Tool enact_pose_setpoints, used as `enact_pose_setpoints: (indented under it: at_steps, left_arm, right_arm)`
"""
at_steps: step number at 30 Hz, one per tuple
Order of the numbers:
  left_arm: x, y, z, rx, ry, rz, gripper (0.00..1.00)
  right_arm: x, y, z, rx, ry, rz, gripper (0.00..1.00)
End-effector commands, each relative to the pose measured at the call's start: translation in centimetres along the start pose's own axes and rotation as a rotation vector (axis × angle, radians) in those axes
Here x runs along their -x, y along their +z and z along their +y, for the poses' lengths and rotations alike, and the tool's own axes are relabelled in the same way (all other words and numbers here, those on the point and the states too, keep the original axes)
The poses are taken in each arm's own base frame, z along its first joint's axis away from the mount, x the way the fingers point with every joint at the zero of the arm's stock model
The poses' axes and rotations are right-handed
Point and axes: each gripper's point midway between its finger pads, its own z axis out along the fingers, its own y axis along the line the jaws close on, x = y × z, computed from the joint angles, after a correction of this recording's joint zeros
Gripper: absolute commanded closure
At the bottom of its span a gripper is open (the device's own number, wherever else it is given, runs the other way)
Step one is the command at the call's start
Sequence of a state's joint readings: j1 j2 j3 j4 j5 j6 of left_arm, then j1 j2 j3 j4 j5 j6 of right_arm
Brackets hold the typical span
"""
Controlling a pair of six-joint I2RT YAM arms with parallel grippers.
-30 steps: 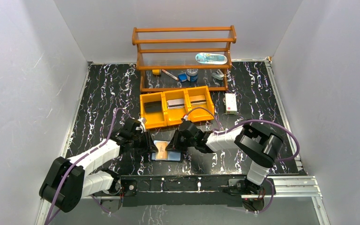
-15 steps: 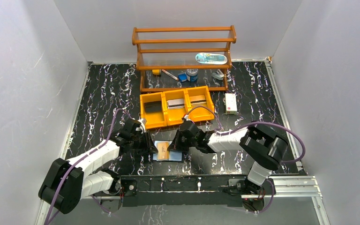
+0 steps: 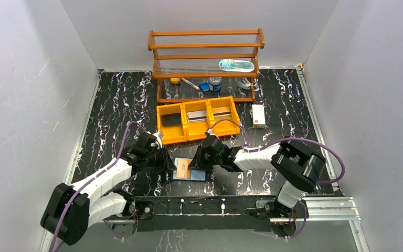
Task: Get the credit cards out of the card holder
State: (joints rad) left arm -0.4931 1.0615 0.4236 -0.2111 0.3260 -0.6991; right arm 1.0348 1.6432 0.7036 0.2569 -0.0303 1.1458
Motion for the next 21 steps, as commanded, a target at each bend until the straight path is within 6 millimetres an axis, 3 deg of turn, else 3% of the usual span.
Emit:
enact_pose_setpoints:
  at_steps: [1,6,16,21]
  left_arm:
    - [0.9,-1.3,-1.7,-0.044,0.034,-0.026,0.75]
    - [0.9,-1.4,-2.2,-0.065,0.051,-0.016,0.72]
    - [1.7,-0.7,-3.3,-0.099,0.082,0.007,0.71]
    - [0.3,0.3,-2.3,-0.092,0.065,0.064,0.71]
  right_arm:
    - [-0.2,0.0,0.1,0.016,-0.006,0.003,0.67]
    - [0.3,-0.8,0.6,0.037,-0.011,-0.026,0.61]
    - [-0.1,-0.6,2.7,0.15,-0.016,-0.003,0.67]
    - [-0.7,0.9,1.0,0.068,0.022,0.032,0.68]
